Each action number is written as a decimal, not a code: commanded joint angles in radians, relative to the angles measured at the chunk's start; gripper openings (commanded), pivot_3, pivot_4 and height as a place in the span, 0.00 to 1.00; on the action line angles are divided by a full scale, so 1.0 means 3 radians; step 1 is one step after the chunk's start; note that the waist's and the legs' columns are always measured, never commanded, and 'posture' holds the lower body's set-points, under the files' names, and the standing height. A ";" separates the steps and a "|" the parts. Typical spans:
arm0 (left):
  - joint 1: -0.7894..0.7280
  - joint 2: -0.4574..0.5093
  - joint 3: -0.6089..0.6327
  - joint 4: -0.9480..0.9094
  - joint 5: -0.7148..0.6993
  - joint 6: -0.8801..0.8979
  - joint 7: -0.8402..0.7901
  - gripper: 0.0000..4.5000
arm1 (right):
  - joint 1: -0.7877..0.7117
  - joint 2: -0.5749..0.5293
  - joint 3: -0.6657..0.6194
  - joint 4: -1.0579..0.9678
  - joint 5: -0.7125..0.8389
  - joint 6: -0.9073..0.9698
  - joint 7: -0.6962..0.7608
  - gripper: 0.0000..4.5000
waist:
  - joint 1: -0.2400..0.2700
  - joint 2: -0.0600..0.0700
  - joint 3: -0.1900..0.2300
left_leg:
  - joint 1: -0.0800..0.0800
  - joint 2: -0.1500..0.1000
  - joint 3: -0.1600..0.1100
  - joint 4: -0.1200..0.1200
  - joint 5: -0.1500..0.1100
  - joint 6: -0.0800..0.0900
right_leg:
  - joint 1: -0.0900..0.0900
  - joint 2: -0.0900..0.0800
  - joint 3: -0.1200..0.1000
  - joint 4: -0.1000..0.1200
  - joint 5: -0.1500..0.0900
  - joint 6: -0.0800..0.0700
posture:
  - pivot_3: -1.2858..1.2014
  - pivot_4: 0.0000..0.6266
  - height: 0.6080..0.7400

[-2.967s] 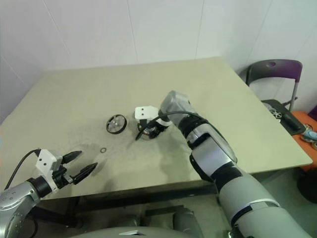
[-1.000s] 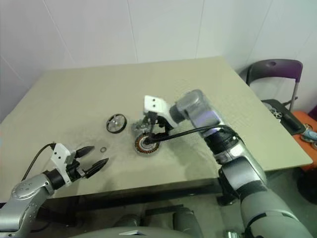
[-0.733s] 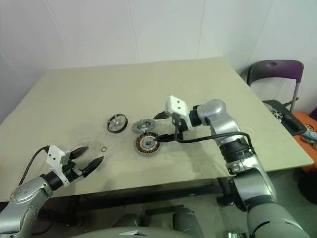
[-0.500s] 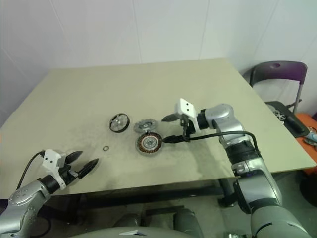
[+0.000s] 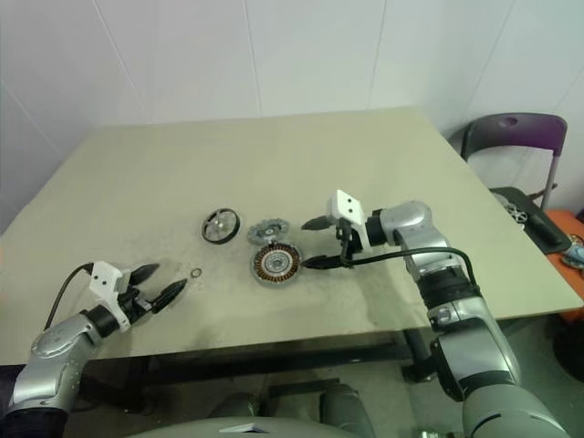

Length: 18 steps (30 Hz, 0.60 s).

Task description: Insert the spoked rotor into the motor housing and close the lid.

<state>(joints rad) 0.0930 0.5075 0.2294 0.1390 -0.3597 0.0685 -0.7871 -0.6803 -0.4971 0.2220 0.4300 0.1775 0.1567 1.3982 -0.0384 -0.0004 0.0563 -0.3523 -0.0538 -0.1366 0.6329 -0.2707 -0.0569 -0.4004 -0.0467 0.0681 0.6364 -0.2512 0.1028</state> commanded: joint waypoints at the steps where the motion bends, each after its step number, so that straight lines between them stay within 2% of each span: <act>1: -0.0103 0.0038 -0.0034 0.0085 0.0062 -0.0100 -0.0048 1.00 | -0.0068 0.0020 -0.0043 0.0020 0.0017 -0.0096 -0.0013 1.00 | -0.0003 0.0000 0.0000 | 0.0000 0.0000 0.0000 0.0000 0.0000 0.0000 | 0.0000 0.0000 0.0000 0.0000 0.0000 0.0000 | 0.52 0.00 1.00; 18: -0.0448 -0.0011 -0.0299 0.0464 0.0282 -0.0252 -0.0162 1.00 | -0.0070 0.0023 -0.0056 0.0122 0.0009 -0.0207 0.0000 1.00 | 0.0022 0.0000 -0.0001 | 0.0003 -0.0001 -0.0001 0.0002 0.0000 0.0000 | 0.0004 -0.0001 0.0000 0.0002 0.0001 0.0000 | 0.52 0.00 1.00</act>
<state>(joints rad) -0.0224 0.5051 0.1519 0.2808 -0.2860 0.0105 -0.8276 -0.6805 -0.4911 0.2225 0.4761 0.1704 0.1134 1.3957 -0.0319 -0.0004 0.0560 -0.3513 -0.0541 -0.1368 0.6333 -0.2706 -0.0568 -0.3993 -0.0469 0.0681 0.6370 -0.2510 0.1030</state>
